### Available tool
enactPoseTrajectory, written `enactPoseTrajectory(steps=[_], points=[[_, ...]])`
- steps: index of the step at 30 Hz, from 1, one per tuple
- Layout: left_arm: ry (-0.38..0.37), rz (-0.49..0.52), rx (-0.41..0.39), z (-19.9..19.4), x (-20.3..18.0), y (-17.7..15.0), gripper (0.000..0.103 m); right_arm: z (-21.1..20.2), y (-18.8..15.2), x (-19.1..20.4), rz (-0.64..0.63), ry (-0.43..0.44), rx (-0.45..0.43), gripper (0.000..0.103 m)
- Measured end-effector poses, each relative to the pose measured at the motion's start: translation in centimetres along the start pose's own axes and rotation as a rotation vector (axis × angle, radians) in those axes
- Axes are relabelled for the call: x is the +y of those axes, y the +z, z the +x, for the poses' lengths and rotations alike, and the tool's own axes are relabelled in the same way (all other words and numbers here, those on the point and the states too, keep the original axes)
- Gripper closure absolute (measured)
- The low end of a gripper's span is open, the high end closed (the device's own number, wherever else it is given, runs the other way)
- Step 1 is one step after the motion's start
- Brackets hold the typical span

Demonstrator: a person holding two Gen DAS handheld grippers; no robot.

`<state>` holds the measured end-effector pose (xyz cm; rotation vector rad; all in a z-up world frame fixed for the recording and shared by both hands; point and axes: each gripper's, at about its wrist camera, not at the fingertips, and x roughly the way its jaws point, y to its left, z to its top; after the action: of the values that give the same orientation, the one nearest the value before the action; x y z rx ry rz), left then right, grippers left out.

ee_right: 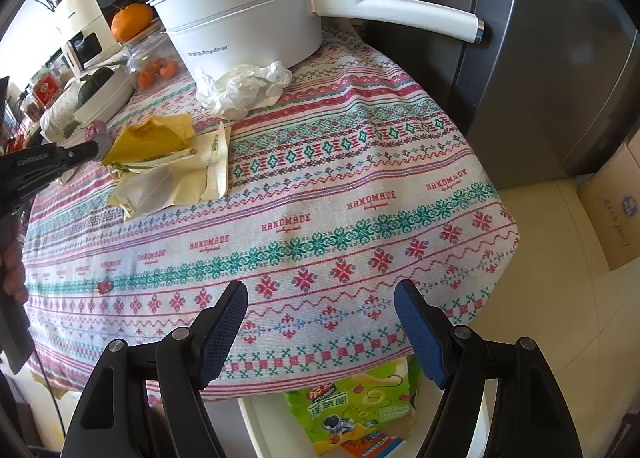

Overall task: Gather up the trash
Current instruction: 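Grasp the yellow snack bag on the paper with the left gripper, then grasp the cream bread bag with the right gripper and lift it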

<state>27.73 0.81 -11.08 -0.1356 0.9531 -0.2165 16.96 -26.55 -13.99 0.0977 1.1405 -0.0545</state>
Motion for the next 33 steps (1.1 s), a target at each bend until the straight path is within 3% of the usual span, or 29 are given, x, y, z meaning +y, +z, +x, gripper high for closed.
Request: enactPoseTrajectory(steps=[2, 3, 4, 5, 6, 8, 13, 14, 16, 18, 20, 21, 28, 33], points=[[0.007, 0.082, 0.017, 0.2, -0.6, 0.6, 0.098, 0.0, -0.1, 0.2, 0.002, 0.008, 0.002, 0.026], [0.024, 0.125, 0.023, 0.3, -0.9, 0.8, 0.082, 0.0, -0.2, 0.3, 0.002, 0.013, 0.003, 0.026], [0.053, 0.182, 0.025, 0.6, -1.5, 1.0, 0.053, 0.0, -0.2, 0.3, 0.002, 0.017, 0.004, 0.026], [0.078, 0.242, 0.023, 0.9, -2.1, 1.4, 0.042, 0.0, -0.2, 0.4, 0.0, 0.02, 0.005, 0.026], [0.087, 0.282, 0.018, 1.1, -2.4, 1.6, 0.038, 0.0, -0.2, 0.4, -0.003, 0.023, 0.006, 0.026], [0.101, 0.376, 0.035, 2.5, -3.3, 2.6, 0.038, 0.0, 0.0, 0.4, -0.011, 0.027, 0.008, 0.026], [0.075, 0.485, 0.146, 6.5, -4.4, 4.0, 0.041, 0.9, 1.5, 1.0, -0.054, 0.068, 0.032, 0.026], [0.073, 0.495, 0.173, 7.2, -4.6, 4.0, 0.044, 1.2, 1.9, 1.2, -0.063, 0.078, 0.037, 0.026], [0.084, 0.513, 0.242, 8.9, -4.6, 3.7, 0.07, 1.9, 2.6, 1.6, -0.072, 0.096, 0.047, 0.025], [0.098, 0.507, 0.286, 9.9, -4.2, 3.5, 0.077, 2.7, 3.5, 1.8, -0.071, 0.112, 0.057, 0.025], [0.081, 0.493, 0.275, 9.8, -3.8, 3.3, 0.084, 3.5, 4.4, 2.0, -0.065, 0.119, 0.06, 0.025], [0.07, 0.486, 0.266, 9.6, -3.6, 3.2, 0.094, 4.0, 5.0, 2.2, -0.064, 0.123, 0.059, 0.025], [0.014, 0.357, 0.129, 5.5, -1.4, 3.0, 0.098, 6.9, 8.7, 3.0, -0.017, 0.189, 0.05, 0.025], [-0.016, 0.332, 0.044, 1.2, -1.1, 2.3, 0.098, 9.6, 10.5, 3.8, 0.037, 0.268, 0.056, 0.027]])
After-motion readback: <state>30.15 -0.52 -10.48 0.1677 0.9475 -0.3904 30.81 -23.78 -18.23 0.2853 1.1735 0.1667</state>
